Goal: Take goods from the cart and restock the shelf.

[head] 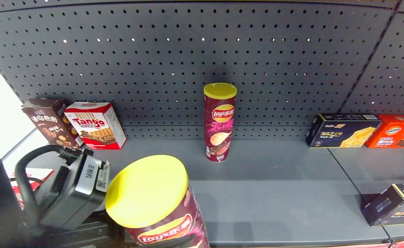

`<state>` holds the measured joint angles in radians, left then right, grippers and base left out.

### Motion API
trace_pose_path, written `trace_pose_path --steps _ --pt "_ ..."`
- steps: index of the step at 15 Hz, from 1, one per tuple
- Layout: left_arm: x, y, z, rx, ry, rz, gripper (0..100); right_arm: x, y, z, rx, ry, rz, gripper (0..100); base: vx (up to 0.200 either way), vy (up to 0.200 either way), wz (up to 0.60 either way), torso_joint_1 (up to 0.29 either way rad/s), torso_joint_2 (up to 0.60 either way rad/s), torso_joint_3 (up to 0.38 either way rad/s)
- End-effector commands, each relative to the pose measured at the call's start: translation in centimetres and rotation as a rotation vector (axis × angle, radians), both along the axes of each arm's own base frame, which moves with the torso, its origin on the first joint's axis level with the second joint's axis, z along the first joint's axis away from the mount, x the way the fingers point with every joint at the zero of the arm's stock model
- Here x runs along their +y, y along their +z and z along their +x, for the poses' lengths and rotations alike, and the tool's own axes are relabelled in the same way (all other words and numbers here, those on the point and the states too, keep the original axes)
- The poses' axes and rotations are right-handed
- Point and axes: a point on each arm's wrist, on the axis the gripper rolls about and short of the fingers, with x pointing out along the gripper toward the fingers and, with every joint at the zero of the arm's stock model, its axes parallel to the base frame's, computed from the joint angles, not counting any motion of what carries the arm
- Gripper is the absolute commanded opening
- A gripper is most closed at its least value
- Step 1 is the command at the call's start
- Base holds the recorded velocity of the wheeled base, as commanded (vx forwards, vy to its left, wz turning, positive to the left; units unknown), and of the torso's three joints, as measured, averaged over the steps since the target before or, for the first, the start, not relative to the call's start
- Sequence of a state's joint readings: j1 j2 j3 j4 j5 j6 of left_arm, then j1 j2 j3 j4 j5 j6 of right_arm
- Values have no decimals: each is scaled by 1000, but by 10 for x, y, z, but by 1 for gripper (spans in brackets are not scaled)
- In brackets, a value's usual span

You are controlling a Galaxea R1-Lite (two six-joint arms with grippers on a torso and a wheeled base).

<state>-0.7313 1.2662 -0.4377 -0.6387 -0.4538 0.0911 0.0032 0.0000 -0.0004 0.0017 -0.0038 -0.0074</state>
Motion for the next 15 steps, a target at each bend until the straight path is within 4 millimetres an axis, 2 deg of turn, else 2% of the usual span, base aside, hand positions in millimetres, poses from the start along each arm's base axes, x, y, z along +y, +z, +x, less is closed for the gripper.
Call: trace_pose_path --steps 1,3,8,13,14,15 --pt "17 0 -10 -21 36 -21 0 0 0 0 -1 1 0 100 0 0 0 0 0 0" --pt "23 2 -11 -31 63 -28 0 0 0 0 0 1 0 100 0 0 0 0 0 0" --pt "29 16 2 -80 217 -43 0 1 0 0 2 22 -6 100 0 0 0 0 0 0" --pt "26 8 10 -64 279 -6 0 1 1 1 16 37 -3 100 0 0 0 0 0 0" --pt "24 8 13 -71 303 9 0 2 46 -2 -48 145 6 100 0 0 0 0 0 0" --pt "22 6 14 -83 307 25 0 3 101 19 12 184 100 100 0 0 0 0 0 0"
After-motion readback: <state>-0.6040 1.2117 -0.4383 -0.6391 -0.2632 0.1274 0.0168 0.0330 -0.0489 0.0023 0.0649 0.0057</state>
